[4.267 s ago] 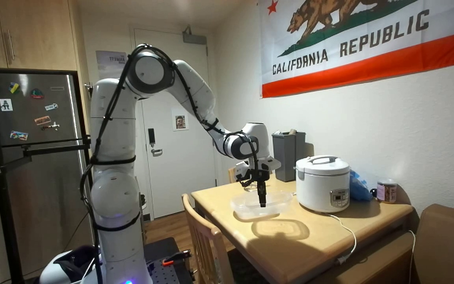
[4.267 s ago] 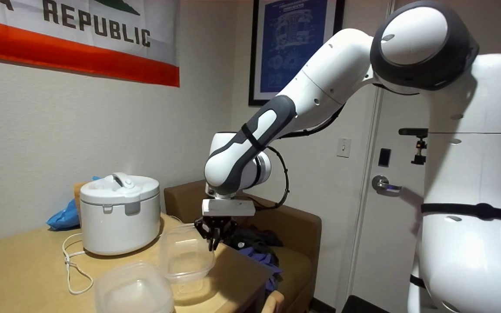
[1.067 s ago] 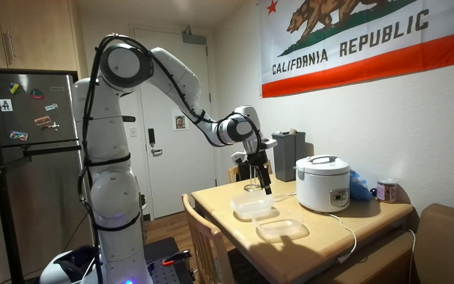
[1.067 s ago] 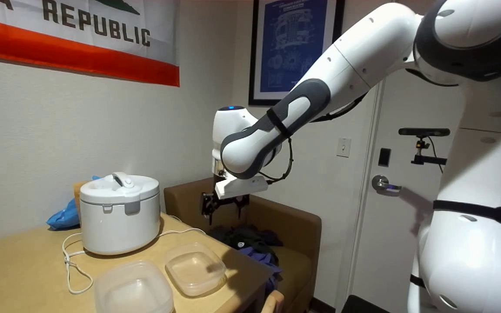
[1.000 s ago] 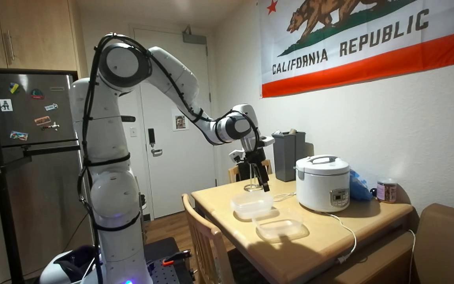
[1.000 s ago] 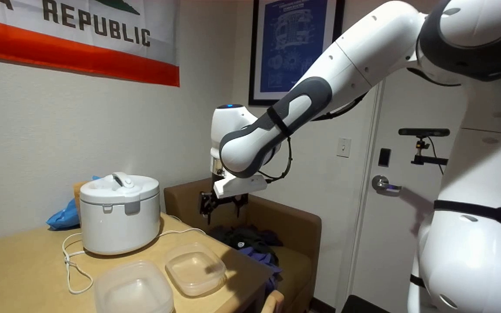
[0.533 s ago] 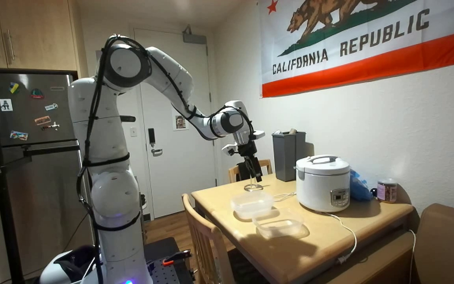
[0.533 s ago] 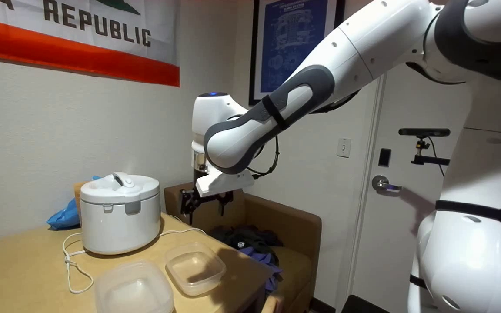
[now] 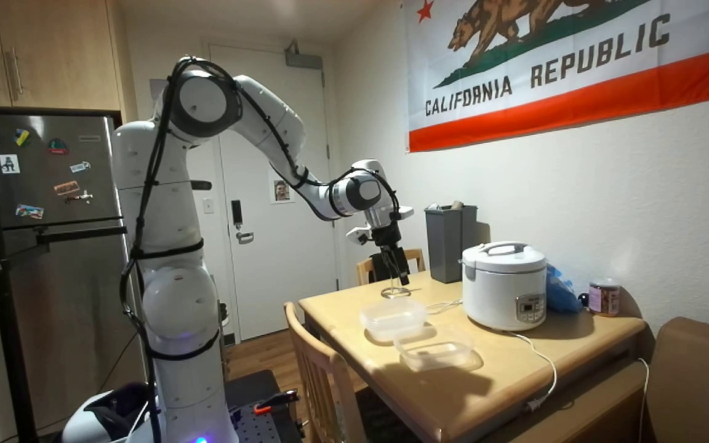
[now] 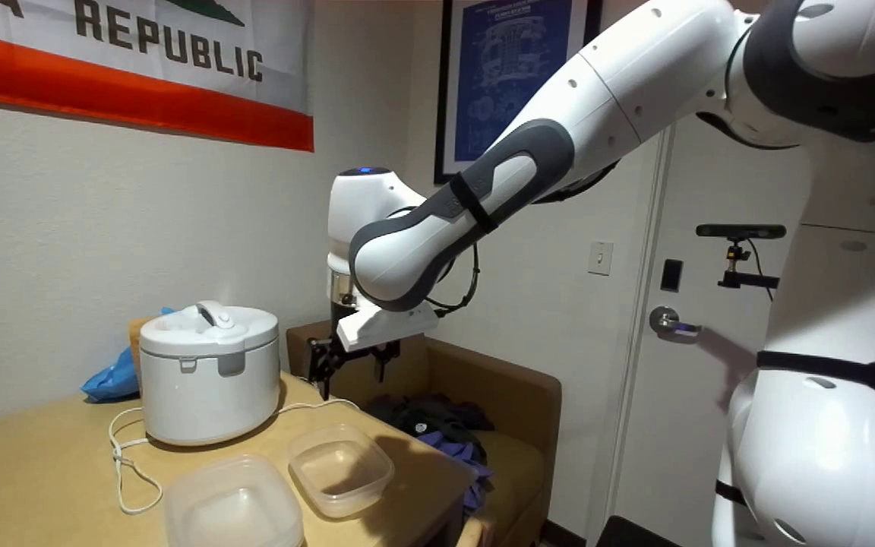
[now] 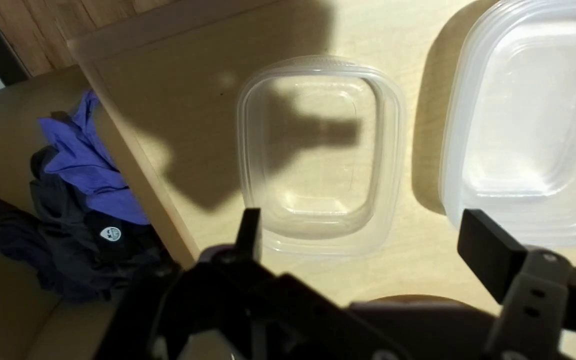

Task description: Stack two of the lunchboxes from the stack of boxes on the right

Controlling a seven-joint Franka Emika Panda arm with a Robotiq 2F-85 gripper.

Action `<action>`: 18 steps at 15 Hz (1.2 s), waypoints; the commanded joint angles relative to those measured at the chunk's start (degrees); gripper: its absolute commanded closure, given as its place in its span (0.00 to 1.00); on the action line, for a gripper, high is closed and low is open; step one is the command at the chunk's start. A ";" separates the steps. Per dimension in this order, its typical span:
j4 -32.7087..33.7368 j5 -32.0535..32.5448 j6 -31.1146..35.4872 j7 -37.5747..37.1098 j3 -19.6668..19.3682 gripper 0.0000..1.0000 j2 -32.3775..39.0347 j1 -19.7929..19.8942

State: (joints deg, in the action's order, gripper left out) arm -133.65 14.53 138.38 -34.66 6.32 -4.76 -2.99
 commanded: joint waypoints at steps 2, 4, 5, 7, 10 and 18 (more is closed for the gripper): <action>6.01 0.19 0.99 4.56 1.03 0.00 6.43 -1.67; 8.66 -0.60 0.61 7.36 0.98 0.00 9.46 -2.82; 9.78 -1.46 0.78 9.07 0.86 0.00 11.06 -3.30; 11.62 -2.43 1.32 11.92 0.56 0.00 13.92 -3.96; 14.39 -5.23 2.19 15.98 0.36 0.00 18.55 -4.26; 20.99 -12.54 2.59 25.76 0.60 0.00 29.36 -4.11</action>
State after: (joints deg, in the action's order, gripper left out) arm -115.64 4.37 141.20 -11.85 7.15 21.19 -6.84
